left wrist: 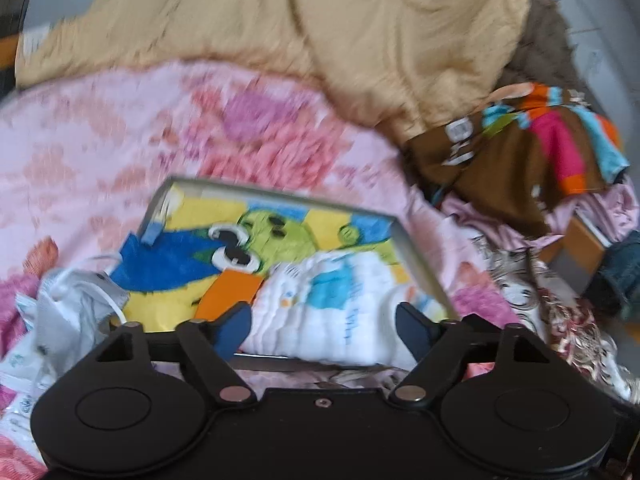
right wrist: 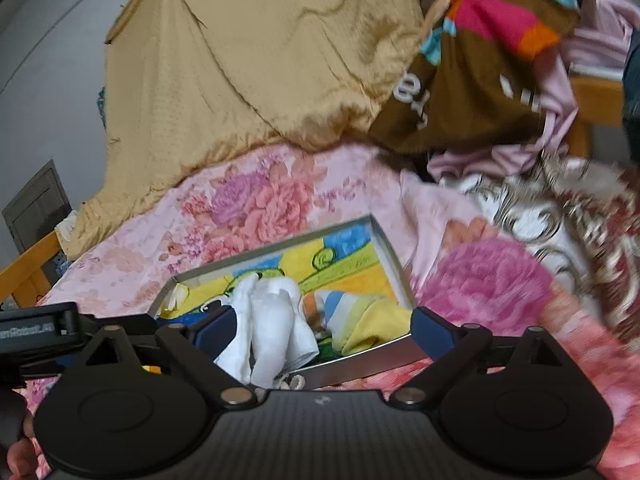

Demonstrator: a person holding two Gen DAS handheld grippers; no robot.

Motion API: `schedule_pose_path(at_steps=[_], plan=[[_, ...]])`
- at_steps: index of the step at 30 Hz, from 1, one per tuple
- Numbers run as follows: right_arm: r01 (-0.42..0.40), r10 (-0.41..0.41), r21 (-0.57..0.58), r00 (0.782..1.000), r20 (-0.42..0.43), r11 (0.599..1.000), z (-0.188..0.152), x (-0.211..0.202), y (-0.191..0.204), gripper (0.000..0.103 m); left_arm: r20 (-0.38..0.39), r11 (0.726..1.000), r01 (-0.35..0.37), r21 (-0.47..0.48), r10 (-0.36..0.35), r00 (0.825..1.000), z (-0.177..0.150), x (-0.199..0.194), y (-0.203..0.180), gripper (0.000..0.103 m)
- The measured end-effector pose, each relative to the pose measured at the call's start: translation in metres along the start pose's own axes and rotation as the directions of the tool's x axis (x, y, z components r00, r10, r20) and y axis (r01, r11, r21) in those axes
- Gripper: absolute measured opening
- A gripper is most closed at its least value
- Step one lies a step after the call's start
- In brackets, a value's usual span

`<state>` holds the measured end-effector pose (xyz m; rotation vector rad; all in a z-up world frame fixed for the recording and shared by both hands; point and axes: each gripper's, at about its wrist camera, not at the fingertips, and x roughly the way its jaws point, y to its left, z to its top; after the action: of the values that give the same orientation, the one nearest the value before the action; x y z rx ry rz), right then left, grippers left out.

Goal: Organize soft objects
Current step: 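Open the left tool over the tray while the right releases the white cloth into it, then withdraw both open tools from the tray back over the pile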

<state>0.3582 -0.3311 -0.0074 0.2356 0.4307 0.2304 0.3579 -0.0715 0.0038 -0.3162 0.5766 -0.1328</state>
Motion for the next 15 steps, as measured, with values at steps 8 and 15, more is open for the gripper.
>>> schedule_pose_path(at_steps=[8, 15], plan=[[0.006, -0.002, -0.039, 0.995, 0.099, 0.999, 0.004, -0.059, 0.007, 0.102, 0.093, 0.998, -0.018, 0.063, 0.012, 0.996, -0.016, -0.056, -0.018, 0.091], [-0.01, 0.017, -0.053, 0.991, 0.134, 0.999, -0.003, -0.098, 0.018, 0.102, 0.131, 0.994, -0.012, 0.107, -0.002, 0.991, -0.032, -0.096, -0.026, 0.093]])
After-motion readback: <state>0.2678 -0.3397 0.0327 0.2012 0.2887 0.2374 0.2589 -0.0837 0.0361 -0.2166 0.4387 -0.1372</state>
